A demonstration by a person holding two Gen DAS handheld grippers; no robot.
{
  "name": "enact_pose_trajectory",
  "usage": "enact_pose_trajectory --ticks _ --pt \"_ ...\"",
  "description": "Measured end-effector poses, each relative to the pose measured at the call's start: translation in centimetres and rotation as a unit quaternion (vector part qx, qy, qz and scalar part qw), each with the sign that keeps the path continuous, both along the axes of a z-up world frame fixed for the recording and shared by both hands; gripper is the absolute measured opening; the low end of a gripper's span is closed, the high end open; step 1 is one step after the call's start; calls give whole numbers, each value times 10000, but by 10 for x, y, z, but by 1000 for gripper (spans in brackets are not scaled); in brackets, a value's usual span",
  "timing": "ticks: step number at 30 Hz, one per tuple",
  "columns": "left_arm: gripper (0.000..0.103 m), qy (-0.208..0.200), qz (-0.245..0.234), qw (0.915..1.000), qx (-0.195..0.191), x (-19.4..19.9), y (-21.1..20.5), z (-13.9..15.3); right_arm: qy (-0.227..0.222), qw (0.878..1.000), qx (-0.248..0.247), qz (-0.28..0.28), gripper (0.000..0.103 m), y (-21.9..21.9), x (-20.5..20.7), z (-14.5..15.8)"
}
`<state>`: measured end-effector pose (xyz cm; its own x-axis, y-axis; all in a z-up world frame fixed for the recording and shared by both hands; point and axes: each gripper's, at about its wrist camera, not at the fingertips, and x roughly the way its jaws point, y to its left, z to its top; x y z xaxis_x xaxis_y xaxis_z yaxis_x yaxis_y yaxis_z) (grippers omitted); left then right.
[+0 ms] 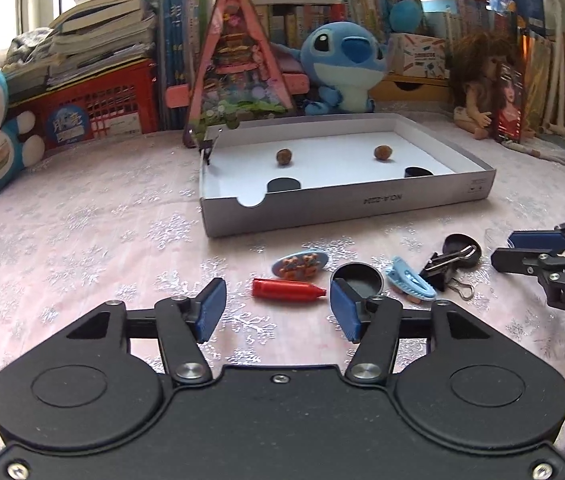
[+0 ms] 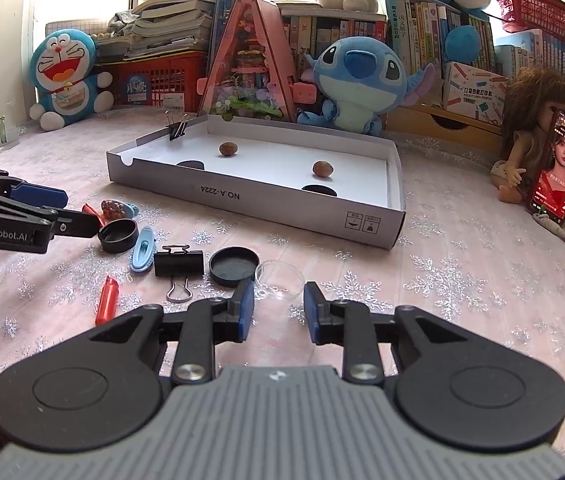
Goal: Organize rigid objects
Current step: 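Close the left gripper on the red crayon while the right grasps the clear plastic lid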
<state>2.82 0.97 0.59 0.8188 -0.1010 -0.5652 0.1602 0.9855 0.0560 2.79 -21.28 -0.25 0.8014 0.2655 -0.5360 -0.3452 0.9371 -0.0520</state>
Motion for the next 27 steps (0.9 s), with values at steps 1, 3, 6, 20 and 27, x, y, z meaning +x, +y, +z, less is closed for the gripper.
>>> enact_pose_trajectory --ticks 1,3,6,20,27 --pt "59 -5 -24 10000 39 0 -2 -1 -3 10000 -5 12 54 0 0 0" --pt "60 -6 -11 9999 144 2 -6 -3 -7 10000 -10 18 62 0 0 0" --pt "61 22 42 9997 229 5 -8 -7 2 10000 -32 28 70 0 1 0" --pt "42 -1 -172 9995 281 6 -11 -8 428 9980 305 354 86 -8 27 -4" --pt "42 53 -153 9998 140 4 -8 -4 383 9985 273 276 50 -14 30 0"
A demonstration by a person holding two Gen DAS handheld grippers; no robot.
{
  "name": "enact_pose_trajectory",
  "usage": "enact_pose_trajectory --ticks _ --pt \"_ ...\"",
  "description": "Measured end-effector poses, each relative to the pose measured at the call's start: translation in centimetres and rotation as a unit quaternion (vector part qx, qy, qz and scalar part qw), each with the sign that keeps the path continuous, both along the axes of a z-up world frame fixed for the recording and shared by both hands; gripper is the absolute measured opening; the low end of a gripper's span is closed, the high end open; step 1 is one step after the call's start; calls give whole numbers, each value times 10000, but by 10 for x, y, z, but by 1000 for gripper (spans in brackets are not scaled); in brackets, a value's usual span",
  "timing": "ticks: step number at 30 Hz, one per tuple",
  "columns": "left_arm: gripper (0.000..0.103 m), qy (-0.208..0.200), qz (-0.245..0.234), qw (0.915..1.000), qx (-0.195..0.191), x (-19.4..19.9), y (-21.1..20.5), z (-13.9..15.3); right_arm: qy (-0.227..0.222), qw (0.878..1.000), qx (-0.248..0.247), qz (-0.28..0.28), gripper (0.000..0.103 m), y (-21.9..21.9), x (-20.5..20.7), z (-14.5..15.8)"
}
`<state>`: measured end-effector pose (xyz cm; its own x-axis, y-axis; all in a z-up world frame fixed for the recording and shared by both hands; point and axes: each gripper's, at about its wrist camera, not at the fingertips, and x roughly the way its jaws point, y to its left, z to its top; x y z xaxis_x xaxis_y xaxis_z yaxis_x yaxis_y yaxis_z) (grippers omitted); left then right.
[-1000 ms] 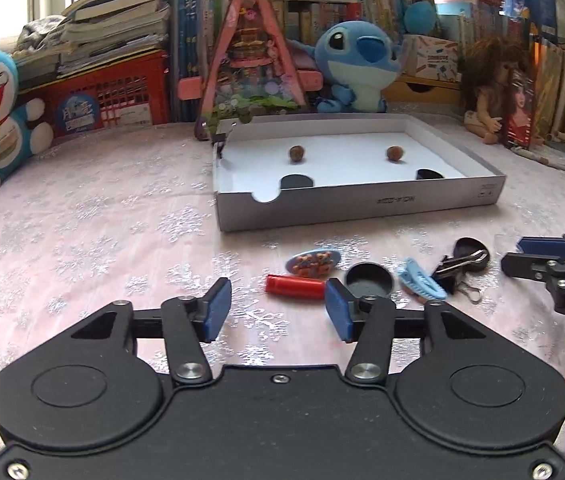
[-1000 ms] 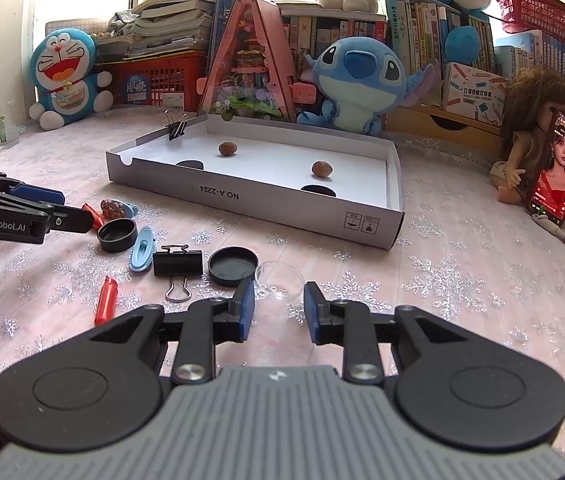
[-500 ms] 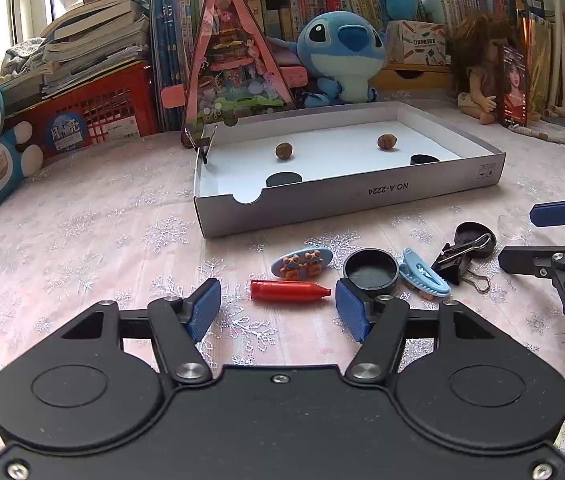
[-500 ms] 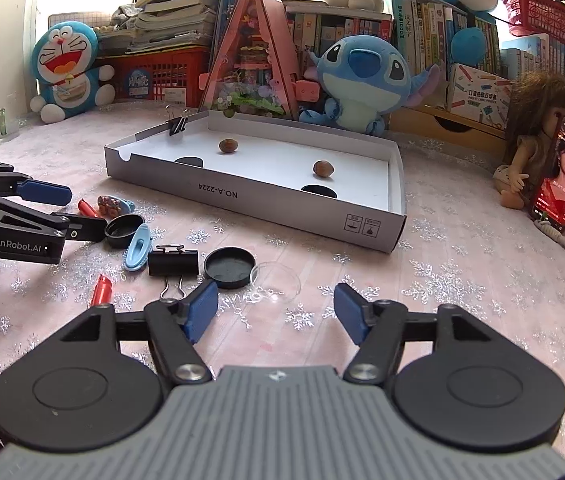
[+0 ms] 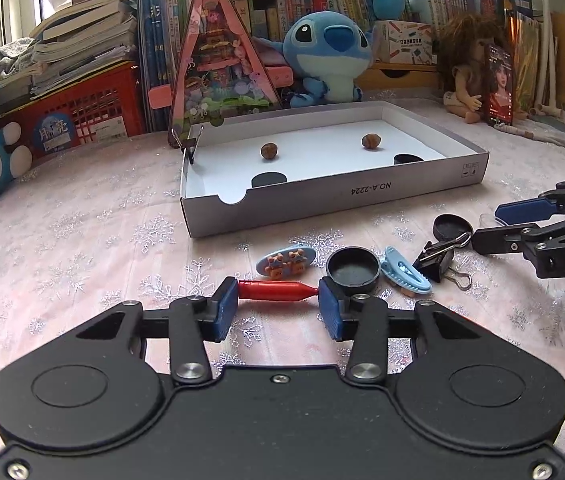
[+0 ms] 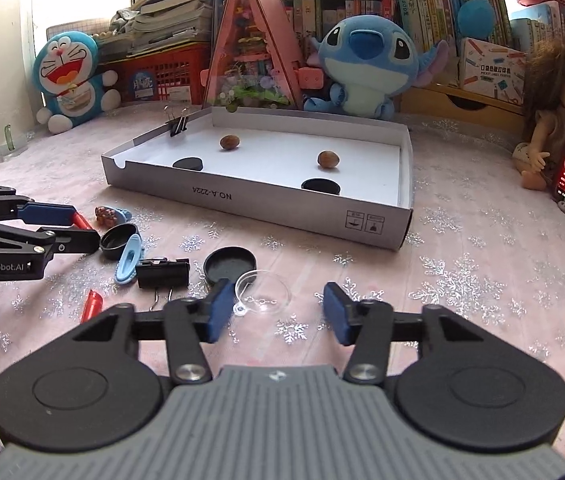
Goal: Organize rigid objects
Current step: 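Close the left gripper on the red crayon while the right grasps the clear plastic lid, then carry the red crayon with the left gripper while the right carries the clear lid over the tray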
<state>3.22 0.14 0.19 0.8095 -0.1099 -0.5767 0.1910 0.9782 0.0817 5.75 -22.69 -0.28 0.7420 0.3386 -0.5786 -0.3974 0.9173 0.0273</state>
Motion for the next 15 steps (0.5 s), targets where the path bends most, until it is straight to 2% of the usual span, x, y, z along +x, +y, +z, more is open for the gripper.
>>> enact_pose_trajectory --ticks 4,15 --pt "42 -69 -32 10000 -49 -1 0 8 -67 9999 -118 36 32 4 -2 4" --pt "41 -151 3 9994 -299 13 2 36 -317 9988 -120 -342 32 -1 7 28"
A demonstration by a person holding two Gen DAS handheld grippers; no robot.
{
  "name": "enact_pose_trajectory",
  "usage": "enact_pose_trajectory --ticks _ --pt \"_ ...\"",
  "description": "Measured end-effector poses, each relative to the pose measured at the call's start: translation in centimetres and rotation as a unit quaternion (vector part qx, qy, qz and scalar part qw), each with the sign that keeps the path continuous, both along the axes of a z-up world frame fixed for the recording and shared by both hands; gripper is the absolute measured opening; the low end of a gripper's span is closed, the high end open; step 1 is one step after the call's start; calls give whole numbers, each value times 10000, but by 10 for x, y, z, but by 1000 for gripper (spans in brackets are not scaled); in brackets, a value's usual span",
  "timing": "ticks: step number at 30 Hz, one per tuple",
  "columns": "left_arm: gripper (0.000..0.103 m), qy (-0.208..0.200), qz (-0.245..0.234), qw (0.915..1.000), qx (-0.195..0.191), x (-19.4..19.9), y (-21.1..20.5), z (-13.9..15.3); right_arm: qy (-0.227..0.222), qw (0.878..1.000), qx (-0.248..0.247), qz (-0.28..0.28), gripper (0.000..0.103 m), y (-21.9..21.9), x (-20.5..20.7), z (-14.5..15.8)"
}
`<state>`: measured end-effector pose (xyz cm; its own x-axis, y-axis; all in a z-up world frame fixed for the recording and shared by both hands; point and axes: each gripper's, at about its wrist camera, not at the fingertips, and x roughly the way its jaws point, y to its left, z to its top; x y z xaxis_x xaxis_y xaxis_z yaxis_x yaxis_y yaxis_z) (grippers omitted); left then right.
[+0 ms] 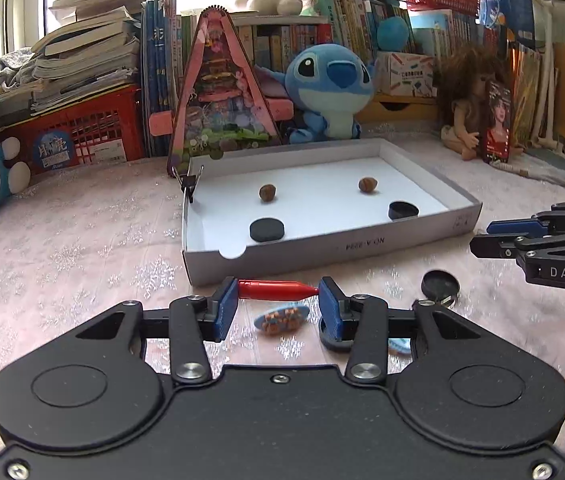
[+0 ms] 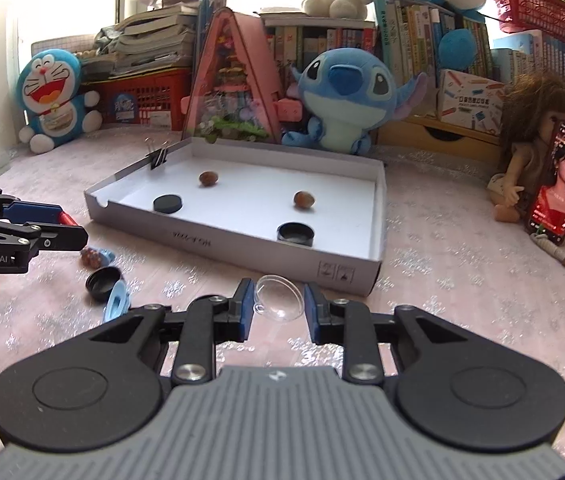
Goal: Organize rigid objects
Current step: 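Carry the red crayon with the left gripper while the right carries the clear lid over the tray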
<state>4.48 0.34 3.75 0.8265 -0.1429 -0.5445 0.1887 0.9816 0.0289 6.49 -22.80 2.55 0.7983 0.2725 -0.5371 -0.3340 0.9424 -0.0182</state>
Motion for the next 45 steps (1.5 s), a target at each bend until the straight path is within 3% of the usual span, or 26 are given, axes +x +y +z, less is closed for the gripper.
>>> enact_pose_trajectory --ticks 16,30,38,42,45 --pt "41 69 317 9988 -379 62 6 24 -2 9987 235 -463 32 -9 39 15" --pt "42 351 468 9975 -384 127 -4 8 348 9958 534 -659 32 -2 95 6" --pt "42 340 595 9966 -458 154 -15 -11 159 9948 661 -764 32 10 116 -7" --pt "42 357 598 9952 -692 159 -11 -18 139 9945 641 -821 32 13 121 -15" --pt "42 345 650 9956 -587 163 -12 -22 144 9945 595 -845 32 17 124 -20"
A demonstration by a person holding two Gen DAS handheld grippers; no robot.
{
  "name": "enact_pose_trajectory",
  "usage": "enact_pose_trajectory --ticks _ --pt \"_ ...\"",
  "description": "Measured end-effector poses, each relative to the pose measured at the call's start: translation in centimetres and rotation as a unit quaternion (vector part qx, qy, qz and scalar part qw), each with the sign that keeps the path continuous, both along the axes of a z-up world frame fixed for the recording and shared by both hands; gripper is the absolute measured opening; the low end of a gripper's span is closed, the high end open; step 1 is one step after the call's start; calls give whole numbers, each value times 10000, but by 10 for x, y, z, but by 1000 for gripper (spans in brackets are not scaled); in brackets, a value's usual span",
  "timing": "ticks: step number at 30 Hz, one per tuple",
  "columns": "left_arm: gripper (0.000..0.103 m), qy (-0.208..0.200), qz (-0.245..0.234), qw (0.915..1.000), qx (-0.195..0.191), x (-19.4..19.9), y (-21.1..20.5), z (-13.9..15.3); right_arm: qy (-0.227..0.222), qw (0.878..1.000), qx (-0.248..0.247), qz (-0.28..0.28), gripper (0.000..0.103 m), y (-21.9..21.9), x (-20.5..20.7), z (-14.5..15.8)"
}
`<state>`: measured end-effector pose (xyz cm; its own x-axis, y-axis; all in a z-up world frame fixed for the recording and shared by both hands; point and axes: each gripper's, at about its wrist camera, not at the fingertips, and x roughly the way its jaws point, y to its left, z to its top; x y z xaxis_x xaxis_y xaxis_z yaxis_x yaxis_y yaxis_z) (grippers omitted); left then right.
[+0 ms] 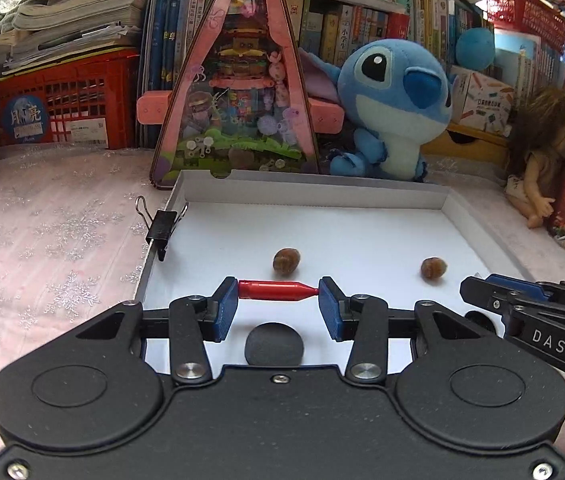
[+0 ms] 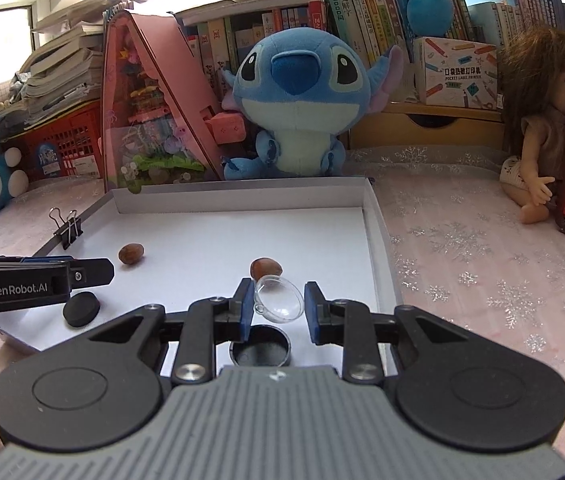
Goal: Organize rigid objects
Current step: 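Carry the red crayon with the left gripper while the right carries the clear lid over the tray, then open the right gripper to drop the clear lid while the left releases the red crayon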
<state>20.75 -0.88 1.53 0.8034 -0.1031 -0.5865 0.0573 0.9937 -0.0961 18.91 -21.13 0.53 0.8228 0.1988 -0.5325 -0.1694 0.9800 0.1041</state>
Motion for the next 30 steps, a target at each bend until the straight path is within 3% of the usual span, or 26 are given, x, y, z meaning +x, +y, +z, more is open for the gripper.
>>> enact_pose_trajectory --ticks 26,30 --pt "42 -53 -121 9988 476 -2 -15 -15 26 9998 -174 -73 33 11 8 -8" --pt "42 -58 -117 9987 488 -2 -16 -15 -53 9997 -217 -69 38 12 5 -7"
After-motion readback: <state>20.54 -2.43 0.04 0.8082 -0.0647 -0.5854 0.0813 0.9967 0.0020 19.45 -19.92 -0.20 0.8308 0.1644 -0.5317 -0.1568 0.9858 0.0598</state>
